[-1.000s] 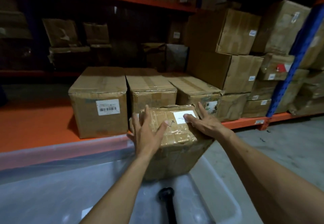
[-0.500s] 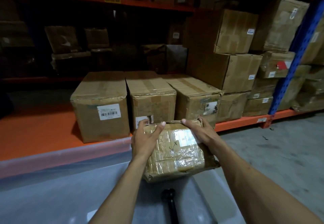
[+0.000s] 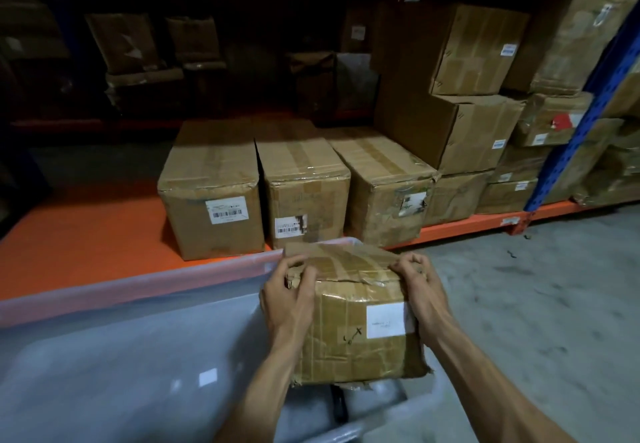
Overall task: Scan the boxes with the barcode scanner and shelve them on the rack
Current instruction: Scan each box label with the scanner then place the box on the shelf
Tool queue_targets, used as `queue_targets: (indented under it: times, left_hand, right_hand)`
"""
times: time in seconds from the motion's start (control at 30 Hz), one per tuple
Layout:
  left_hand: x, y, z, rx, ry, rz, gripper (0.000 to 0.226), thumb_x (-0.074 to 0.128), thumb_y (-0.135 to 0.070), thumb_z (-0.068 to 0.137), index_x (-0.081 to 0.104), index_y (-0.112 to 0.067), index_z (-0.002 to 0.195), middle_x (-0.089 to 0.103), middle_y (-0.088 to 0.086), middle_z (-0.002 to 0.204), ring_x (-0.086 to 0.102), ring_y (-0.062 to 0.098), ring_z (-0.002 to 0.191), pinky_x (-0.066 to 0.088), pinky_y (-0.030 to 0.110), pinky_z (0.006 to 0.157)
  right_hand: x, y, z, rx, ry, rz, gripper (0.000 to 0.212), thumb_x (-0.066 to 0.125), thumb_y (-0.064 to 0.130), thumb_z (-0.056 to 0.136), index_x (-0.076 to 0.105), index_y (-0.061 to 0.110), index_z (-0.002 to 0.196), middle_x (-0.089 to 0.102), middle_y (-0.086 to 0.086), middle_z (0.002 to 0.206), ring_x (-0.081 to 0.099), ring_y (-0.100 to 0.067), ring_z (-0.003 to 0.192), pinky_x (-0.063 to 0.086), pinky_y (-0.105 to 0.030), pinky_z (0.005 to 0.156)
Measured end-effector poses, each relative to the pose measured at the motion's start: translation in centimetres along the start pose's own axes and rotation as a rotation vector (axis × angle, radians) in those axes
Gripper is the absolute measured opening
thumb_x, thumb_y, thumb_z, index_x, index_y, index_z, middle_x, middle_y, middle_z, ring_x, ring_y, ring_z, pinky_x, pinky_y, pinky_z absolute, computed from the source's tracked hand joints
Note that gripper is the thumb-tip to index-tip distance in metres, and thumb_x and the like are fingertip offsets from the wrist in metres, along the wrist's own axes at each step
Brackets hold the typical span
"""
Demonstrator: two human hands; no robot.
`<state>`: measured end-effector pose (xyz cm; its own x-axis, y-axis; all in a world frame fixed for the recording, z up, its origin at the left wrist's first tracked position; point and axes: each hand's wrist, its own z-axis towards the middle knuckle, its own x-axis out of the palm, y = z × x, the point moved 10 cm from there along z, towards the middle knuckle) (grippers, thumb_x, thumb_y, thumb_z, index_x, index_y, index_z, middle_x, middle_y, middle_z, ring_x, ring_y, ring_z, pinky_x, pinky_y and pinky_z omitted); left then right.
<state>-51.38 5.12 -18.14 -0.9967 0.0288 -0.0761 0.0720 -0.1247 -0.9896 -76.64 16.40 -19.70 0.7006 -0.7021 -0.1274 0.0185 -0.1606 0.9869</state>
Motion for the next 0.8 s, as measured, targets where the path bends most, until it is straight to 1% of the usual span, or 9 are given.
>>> queue_targets:
  times: [0.1,0.17,0.23,0.3,0.33,0.4,0.57,0.7,0.8]
  left_hand:
    - [-1.0,-6.5,-1.9,0.04,0.053,-0.018,0.035,0.063,-0.031,0.074,0.074,-0.025,0.107,0.068,-0.023,0.108,0.058,-0.013,0.102,0.044,0.015,0.089]
    - [-1.6,-11.6,-2.5,0.018,0.121,-0.003,0.044,0.061,-0.032,0.074,0.07,-0.025,0.117,0.065,-0.017,0.122,0.053,-0.013,0.113,0.04,0.012,0.095]
    - [-2.3,-15.6,-2.7,-0.075,0.224,0.016,0.057,0.059,-0.037,0.076,0.06,-0.029,0.132,0.054,-0.014,0.14,0.046,-0.005,0.126,0.035,0.02,0.106]
    - [-2.9,-20.2,-3.1,-0.184,0.317,0.029,0.068,0.06,-0.047,0.077,0.046,-0.039,0.143,0.042,-0.012,0.152,0.04,0.007,0.137,0.033,0.038,0.115]
    - [-3.3,-22.8,-3.2,-0.208,0.329,0.024,0.069,0.063,-0.048,0.078,0.044,-0.043,0.143,0.04,-0.013,0.153,0.038,0.009,0.139,0.033,0.042,0.115]
    - [-4.7,-29.4,-3.3,-0.189,0.3,0.034,0.067,0.071,-0.047,0.082,0.046,-0.04,0.143,0.04,-0.015,0.151,0.036,0.005,0.137,0.032,0.035,0.111]
    - [-5.9,-44.7,-2.6,-0.094,0.314,0.02,0.07,0.069,-0.045,0.073,0.05,-0.036,0.14,0.051,-0.004,0.147,0.044,0.011,0.135,0.035,0.041,0.115]
    - [-6.0,-57.0,-1.3,0.004,0.326,-0.007,0.071,0.069,-0.037,0.071,0.053,-0.026,0.139,0.059,0.001,0.137,0.056,0.015,0.123,0.047,0.025,0.102]
    - [-6.2,-65.4,-0.4,0.104,0.318,-0.038,0.066,0.069,-0.039,0.069,0.06,-0.024,0.133,0.064,0.001,0.131,0.06,0.014,0.119,0.049,0.037,0.102]
  right_hand:
    - [-1.6,4.0,-2.6,0.055,0.04,0.085,0.019,0.066,0.014,0.091,0.07,0.016,0.109,0.076,-0.011,0.098,0.069,-0.019,0.082,0.052,-0.031,0.067]
    - [-2.9,7.8,-4.7,0.077,0.026,0.13,0.023,0.063,0.006,0.09,0.069,0.01,0.112,0.075,-0.011,0.097,0.069,-0.018,0.079,0.053,-0.03,0.063]
    - [-4.0,12.5,-6.9,0.082,0.001,0.168,0.021,0.064,0.001,0.089,0.067,0.007,0.109,0.075,-0.009,0.093,0.07,-0.019,0.077,0.054,-0.028,0.059]
    - [-4.9,18.4,-8.9,0.06,-0.003,0.186,0.022,0.071,0.007,0.085,0.068,0.01,0.106,0.076,-0.01,0.096,0.071,-0.024,0.081,0.057,-0.031,0.061]
    - [-5.3,21.3,-9.7,0.05,-0.004,0.184,0.025,0.073,0.014,0.08,0.069,0.013,0.105,0.077,-0.012,0.099,0.073,-0.027,0.084,0.059,-0.035,0.064]
    - [-6.2,27.3,-11.4,0.046,-0.008,0.194,0.031,0.073,0.023,0.075,0.07,0.018,0.105,0.077,-0.014,0.102,0.074,-0.03,0.087,0.061,-0.04,0.07]
    - [-9.1,41.5,-14.8,0.003,-0.042,0.229,0.029,0.071,0.025,0.074,0.072,0.031,0.102,0.075,-0.011,0.11,0.073,-0.031,0.099,0.057,-0.039,0.073]
    - [-12.0,52.6,-16.6,-0.096,-0.103,0.224,0.028,0.071,0.03,0.076,0.072,0.034,0.103,0.073,-0.006,0.115,0.071,-0.03,0.105,0.06,-0.048,0.083]
    - [-13.8,61.2,-17.8,-0.212,-0.134,0.245,0.031,0.068,0.029,0.076,0.072,0.027,0.107,0.075,-0.001,0.107,0.07,-0.022,0.096,0.057,-0.038,0.074]
